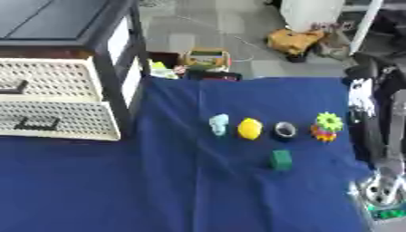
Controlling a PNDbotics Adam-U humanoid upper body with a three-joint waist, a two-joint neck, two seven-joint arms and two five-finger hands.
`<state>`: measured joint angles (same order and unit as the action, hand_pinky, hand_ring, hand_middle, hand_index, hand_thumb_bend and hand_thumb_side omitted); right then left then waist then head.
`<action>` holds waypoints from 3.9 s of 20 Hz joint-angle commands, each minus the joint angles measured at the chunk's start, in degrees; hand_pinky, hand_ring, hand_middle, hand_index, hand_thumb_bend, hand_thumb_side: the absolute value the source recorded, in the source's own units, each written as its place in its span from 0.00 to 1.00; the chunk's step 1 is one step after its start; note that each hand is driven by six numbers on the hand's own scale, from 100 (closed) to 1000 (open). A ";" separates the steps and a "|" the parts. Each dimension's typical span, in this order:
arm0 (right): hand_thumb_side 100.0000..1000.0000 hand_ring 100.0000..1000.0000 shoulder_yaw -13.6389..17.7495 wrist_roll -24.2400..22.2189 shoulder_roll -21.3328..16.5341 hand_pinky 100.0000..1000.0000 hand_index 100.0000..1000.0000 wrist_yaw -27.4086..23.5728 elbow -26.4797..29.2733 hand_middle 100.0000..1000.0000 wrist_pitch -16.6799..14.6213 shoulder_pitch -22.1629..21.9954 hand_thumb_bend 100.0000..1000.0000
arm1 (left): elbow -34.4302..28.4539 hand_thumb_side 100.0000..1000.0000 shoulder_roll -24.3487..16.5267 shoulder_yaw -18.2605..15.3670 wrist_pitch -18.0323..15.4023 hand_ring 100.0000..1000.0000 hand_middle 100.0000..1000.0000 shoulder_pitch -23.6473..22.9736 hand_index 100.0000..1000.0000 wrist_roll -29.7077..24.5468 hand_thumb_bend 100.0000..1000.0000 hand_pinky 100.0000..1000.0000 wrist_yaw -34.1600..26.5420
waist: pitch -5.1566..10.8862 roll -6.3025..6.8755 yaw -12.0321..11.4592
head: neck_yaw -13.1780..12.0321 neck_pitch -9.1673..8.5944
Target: Pick up objects from table and place into drawer.
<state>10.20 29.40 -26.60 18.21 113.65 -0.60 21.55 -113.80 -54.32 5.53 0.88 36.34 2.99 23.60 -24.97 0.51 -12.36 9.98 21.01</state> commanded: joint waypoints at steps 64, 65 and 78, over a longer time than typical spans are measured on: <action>0.90 0.54 -0.61 -1.48 -0.92 0.54 0.71 0.23 0.94 0.51 0.38 -0.89 0.00 | 32.76 0.28 5.68 9.34 -8.16 0.00 0.00 30.16 0.92 -54.85 0.04 0.00 8.08 | 1.21 0.18 0.25 | -1.95 -1.45; 0.90 0.54 -0.62 -1.48 -0.89 0.54 0.71 0.23 0.94 0.51 0.37 -0.88 0.00 | 32.74 0.28 5.71 9.18 -8.10 0.00 0.00 30.20 0.91 -54.70 0.04 0.00 8.06 | 1.16 0.17 0.25 | -1.97 -1.47; 0.90 0.54 -0.76 -1.81 -0.57 0.54 0.71 0.24 0.94 0.51 0.36 -0.83 0.00 | 33.51 0.29 6.18 8.58 -6.40 0.00 0.00 30.85 0.91 -53.17 0.05 0.00 10.23 | 0.67 0.02 0.48 | -2.39 -1.60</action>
<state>9.44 27.80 -26.45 18.30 113.65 -0.13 20.16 -80.17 -47.23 15.02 -5.75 65.80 -50.52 33.30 -25.48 0.52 -11.90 7.71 20.07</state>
